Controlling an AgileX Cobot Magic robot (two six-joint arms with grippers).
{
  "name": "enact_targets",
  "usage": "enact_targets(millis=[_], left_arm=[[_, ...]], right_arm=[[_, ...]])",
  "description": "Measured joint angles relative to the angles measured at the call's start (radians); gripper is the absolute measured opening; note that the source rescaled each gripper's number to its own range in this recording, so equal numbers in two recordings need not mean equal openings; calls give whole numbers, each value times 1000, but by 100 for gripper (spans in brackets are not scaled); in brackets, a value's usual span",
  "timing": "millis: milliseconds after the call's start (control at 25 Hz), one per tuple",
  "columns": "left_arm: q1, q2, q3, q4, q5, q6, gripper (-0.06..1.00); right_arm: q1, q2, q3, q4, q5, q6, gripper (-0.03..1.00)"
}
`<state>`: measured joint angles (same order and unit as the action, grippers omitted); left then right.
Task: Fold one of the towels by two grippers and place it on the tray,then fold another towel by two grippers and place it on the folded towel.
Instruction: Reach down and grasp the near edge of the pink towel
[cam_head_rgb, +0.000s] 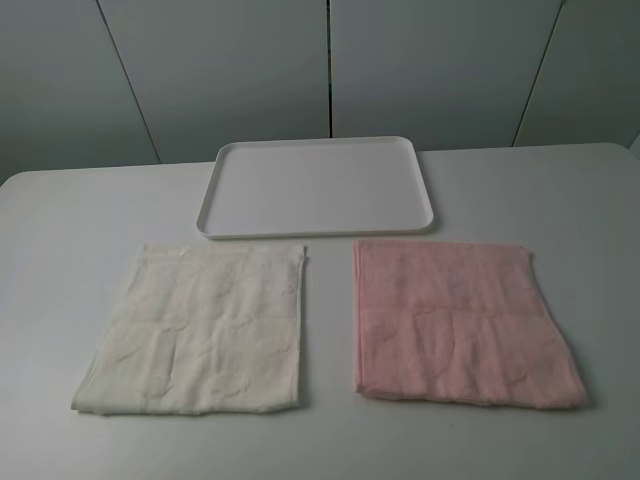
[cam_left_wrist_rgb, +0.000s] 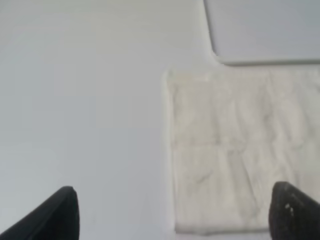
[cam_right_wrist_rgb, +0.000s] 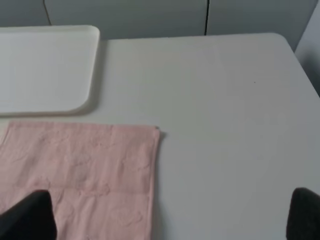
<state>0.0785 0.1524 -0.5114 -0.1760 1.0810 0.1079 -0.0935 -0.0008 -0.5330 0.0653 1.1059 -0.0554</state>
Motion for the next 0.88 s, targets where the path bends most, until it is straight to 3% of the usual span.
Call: enact_targets(millis=[280, 520, 760, 880], left_arm=[[0, 308, -63, -162, -49, 200, 98], [0, 626, -187, -276, -106, 412, 98], [-8, 948, -364, -302, -147, 563, 98], [-81, 1078, -451, -285, -172, 608, 98]], right_arm=[[0, 117, -36, 47, 19, -32, 100], [0, 377, -57, 136, -71, -144, 100], [-1, 625, -121, 209, -217, -297, 100], [-1, 763, -186, 226, -227, -353, 100]])
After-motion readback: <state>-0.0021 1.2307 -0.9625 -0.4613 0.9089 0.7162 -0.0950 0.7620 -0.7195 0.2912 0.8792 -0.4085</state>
